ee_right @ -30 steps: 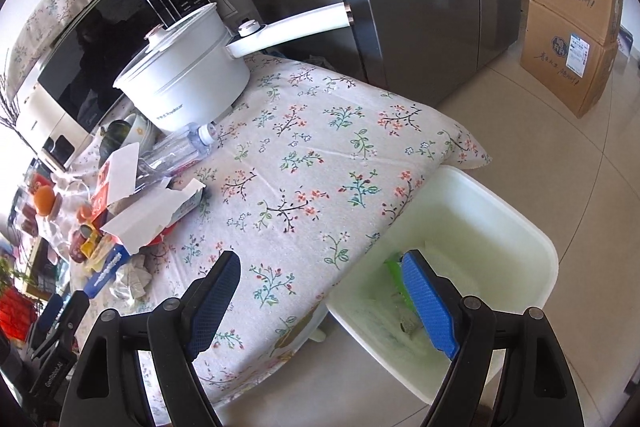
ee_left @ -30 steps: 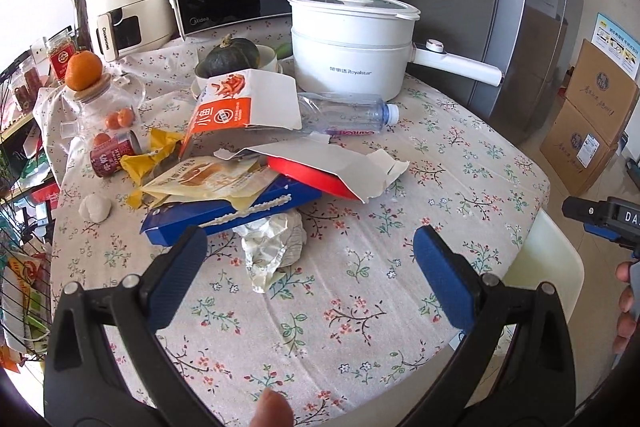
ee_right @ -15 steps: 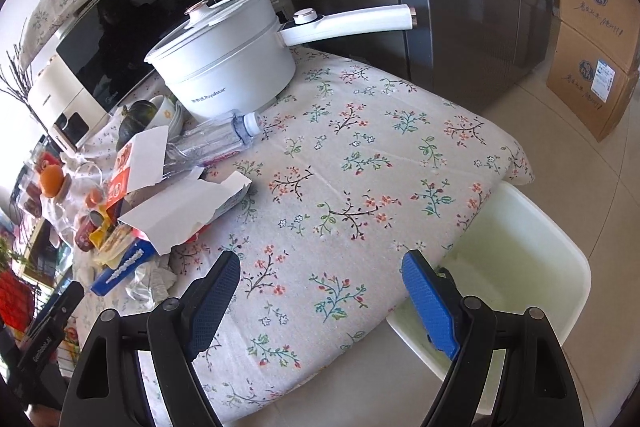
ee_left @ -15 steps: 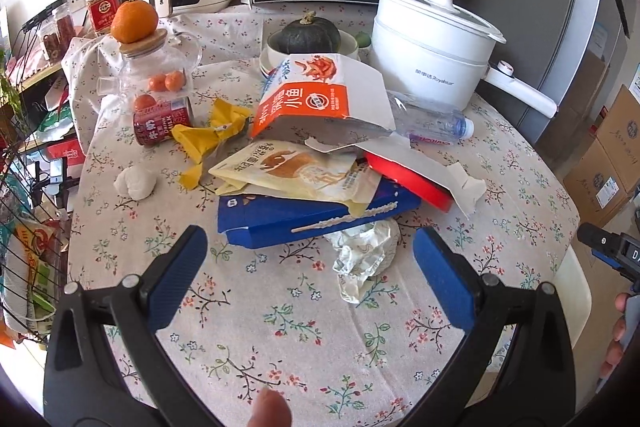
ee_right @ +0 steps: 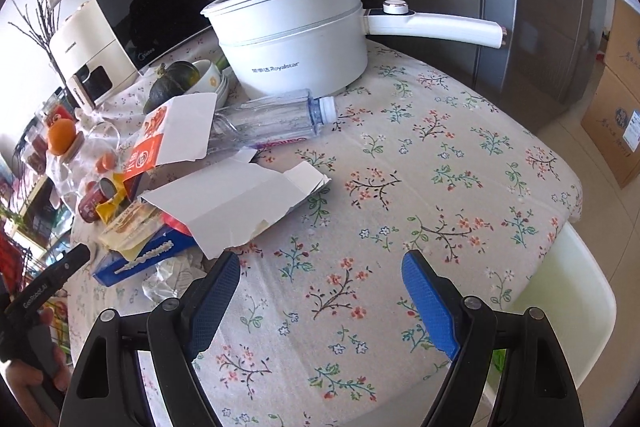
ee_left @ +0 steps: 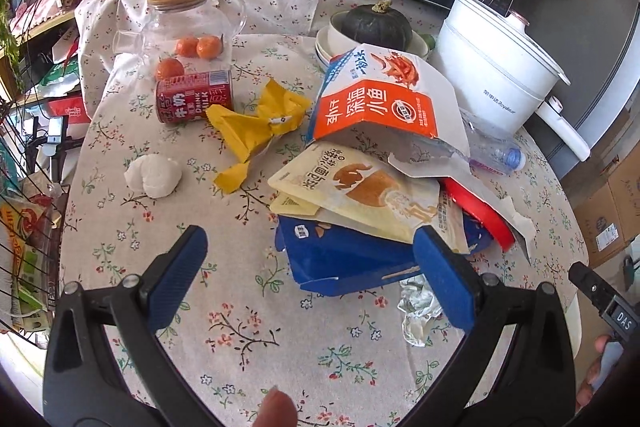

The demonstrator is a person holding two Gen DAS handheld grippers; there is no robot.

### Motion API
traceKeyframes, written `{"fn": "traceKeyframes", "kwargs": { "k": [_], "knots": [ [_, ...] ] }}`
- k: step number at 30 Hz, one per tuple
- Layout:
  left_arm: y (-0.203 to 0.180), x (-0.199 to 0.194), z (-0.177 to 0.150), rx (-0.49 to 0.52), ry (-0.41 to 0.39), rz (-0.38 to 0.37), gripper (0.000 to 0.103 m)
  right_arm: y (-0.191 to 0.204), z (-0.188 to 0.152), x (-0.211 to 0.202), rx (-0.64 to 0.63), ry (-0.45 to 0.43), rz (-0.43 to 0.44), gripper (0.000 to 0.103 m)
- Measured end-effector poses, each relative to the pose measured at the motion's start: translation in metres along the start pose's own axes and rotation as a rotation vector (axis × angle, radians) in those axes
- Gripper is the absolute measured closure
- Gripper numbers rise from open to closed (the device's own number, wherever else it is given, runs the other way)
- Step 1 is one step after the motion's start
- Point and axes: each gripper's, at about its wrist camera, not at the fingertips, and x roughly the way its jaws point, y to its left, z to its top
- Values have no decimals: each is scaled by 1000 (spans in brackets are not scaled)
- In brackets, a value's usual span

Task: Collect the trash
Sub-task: 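Grasp the blue milk carton with the right tool and lift it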

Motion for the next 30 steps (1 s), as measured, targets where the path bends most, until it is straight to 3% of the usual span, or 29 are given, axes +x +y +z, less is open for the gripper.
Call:
{"fn": "traceKeyframes", "kwargs": {
  "k": [5,13,18,23,27,30],
  "knots": [
    [10,16,8,-42,18,-41,2,28,2,17,-79,-9,3,18],
    [27,50,12,-187,110,-142,25,56,0,44,-181,-15,-25,19],
    [35,62,13,-257,126,-164,37,62,1,54,-228,-28,-47,20],
    [41,72,14,-290,136,-180,49,64,2,59,-252,-31,-41,32],
    [48,77,14,-328,146,-193,65,63,2,62,-265,-24,-29,51],
    [50,77,15,-341,148,-196,80,61,1,61,-268,-20,-28,58]
  ]
}}
